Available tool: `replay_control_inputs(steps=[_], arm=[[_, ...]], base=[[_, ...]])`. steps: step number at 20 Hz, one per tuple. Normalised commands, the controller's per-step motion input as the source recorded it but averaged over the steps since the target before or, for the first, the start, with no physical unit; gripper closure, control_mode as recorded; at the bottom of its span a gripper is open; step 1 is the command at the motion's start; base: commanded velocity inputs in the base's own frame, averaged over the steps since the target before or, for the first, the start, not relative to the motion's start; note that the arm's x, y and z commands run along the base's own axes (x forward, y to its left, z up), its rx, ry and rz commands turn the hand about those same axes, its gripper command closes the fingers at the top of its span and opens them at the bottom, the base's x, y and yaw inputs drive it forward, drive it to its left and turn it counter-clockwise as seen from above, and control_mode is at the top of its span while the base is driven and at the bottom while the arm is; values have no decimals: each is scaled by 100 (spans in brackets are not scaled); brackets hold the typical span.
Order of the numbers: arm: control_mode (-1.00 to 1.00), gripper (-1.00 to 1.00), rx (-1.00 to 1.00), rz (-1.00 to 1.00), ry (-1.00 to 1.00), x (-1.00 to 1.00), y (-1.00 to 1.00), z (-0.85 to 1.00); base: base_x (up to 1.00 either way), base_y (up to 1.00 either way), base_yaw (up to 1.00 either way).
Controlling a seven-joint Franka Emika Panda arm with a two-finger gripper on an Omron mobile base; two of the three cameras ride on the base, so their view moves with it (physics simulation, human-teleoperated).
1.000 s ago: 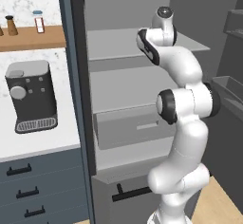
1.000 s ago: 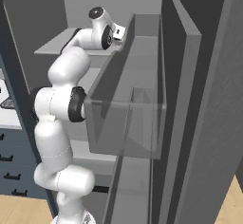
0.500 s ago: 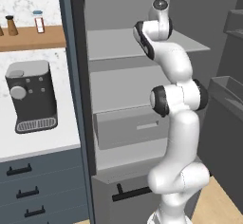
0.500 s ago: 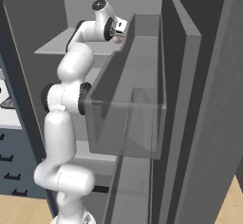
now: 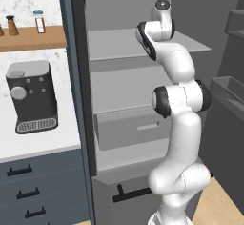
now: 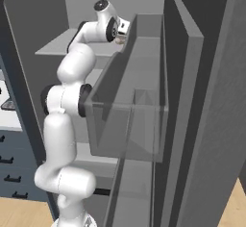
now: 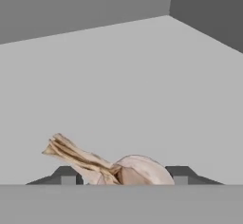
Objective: Place one garlic and one fish in each tupperware on the nearby counter, to pack two identical lunches.
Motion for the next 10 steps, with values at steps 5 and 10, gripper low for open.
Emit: replay_control_inputs(steps=[5, 10], arm=[[-100, 100, -8, 0, -47, -59, 0, -78], [-100, 100, 5, -4, -5, -97, 0, 52]], base=[[0, 0, 0], [0, 0, 0]])
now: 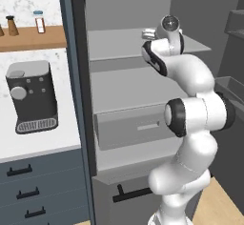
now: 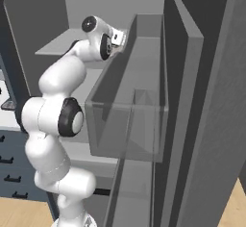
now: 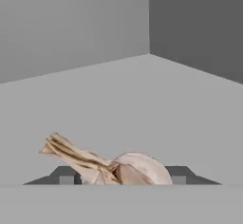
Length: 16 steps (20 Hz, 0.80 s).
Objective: Place one garlic and one fish in each tupperware on the nearby counter, to pack two identical lunches.
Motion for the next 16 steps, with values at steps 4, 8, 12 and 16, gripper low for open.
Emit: replay_control_inputs(steps=[4, 8, 12, 16], arm=[[-100, 100, 8, -6, 19, -84, 0, 97], [-100, 100, 3, -5, 30, -87, 19, 58], [-100, 100, 0, 0, 12, -100, 51, -41], [-100, 100, -8, 4, -19, -100, 35, -100]], base=[[0, 0, 0], [0, 0, 0], [0, 0, 0], [0, 0, 0]])
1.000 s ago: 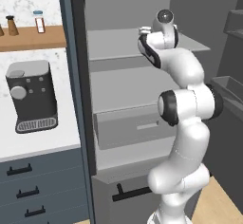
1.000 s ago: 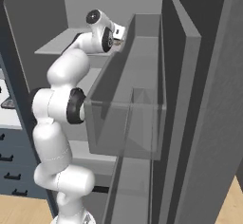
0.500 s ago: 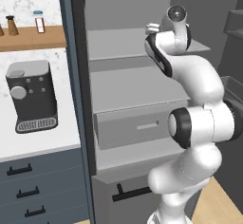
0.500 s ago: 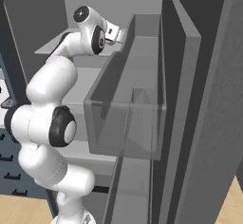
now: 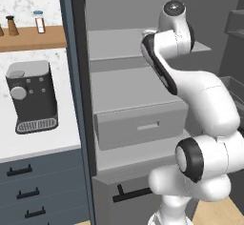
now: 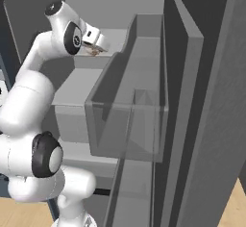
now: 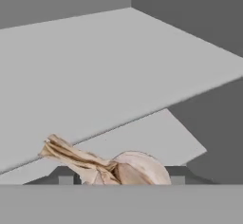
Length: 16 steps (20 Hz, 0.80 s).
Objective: Place one garlic and one fish in each tupperware on the nearby counter, to pack two identical lunches.
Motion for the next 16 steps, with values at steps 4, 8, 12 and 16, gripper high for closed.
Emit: replay_control_inputs(steps=[4, 8, 12, 16], arm=[[-100, 100, -4, 4, -20, -100, 24, -100], [-100, 100, -1, 9, -13, -100, 0, -92], [-100, 100, 0, 15, -2, -100, 0, -43], [-100, 100, 0, 20, -1, -81, 9, -28]], base=[[0, 0, 0], [0, 0, 0], [0, 0, 0], [0, 0, 0]])
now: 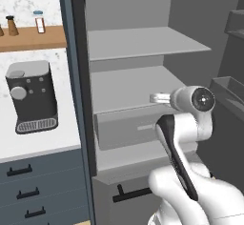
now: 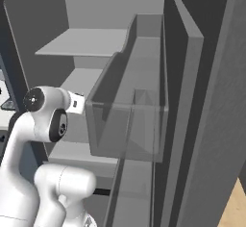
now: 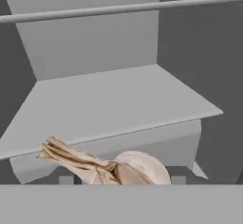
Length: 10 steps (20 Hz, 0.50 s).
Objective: Place one garlic and one fish in each tupperware on the nearby counter, to pack two identical lunches.
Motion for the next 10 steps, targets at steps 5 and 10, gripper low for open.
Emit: replay_control_inputs(steps=[5, 10], arm=[[-100, 100, 0, 26, 1, -54, 21, -13], [-100, 100, 0, 18, 4, -41, 42, -11]], base=[[0, 0, 0], [0, 0, 0]])
